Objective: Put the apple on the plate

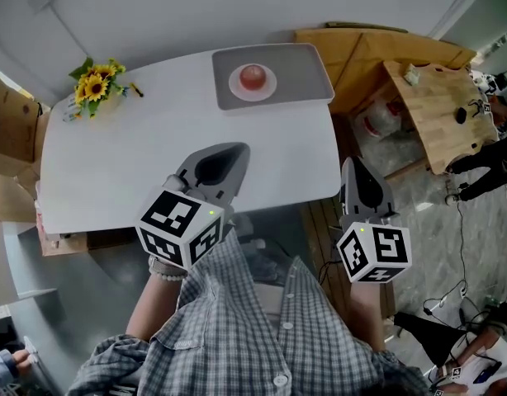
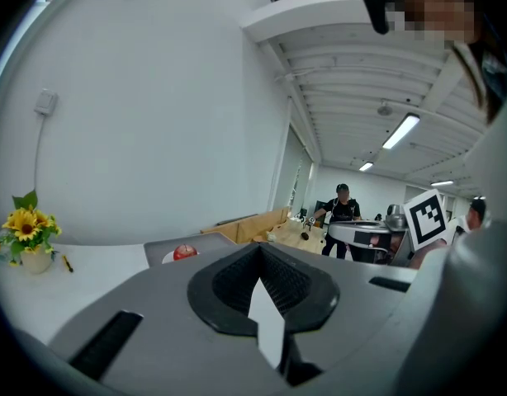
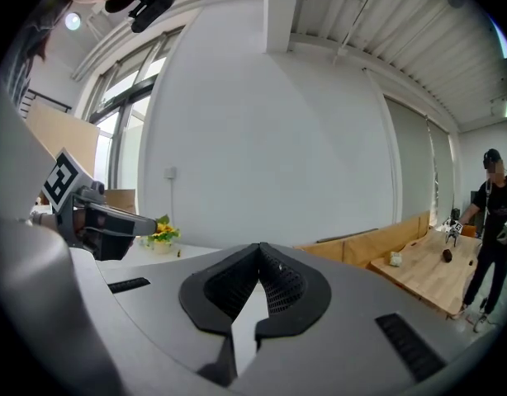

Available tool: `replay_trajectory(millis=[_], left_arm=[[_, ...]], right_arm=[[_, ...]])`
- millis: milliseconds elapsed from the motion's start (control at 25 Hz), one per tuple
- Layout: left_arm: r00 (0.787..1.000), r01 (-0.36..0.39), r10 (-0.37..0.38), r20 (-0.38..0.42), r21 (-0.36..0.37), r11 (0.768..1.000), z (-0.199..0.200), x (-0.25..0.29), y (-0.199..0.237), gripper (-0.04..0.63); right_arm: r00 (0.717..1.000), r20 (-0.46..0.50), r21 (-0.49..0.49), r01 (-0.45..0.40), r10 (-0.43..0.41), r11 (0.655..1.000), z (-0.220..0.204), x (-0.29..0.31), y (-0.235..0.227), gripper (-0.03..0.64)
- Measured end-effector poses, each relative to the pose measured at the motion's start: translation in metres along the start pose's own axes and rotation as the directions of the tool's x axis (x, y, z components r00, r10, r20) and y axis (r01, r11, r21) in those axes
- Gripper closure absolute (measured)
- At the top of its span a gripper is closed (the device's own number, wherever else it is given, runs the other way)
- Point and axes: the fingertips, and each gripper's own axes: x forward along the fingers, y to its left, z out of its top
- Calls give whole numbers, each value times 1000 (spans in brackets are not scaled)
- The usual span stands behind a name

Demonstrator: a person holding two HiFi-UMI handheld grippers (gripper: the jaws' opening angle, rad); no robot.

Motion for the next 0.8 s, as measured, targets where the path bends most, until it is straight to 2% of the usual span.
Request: replay_trajectory(millis=[520, 800], left_arm=[[1000, -11, 11, -13, 7, 1000, -4, -5, -2, 586], [999, -25, 25, -23, 0, 1000, -8, -9, 1, 586]], right_arm=[[1000, 3, 2, -27, 27, 1000, 0, -2, 5, 597], [998, 2, 77, -64, 64, 995, -4, 2, 11, 597]])
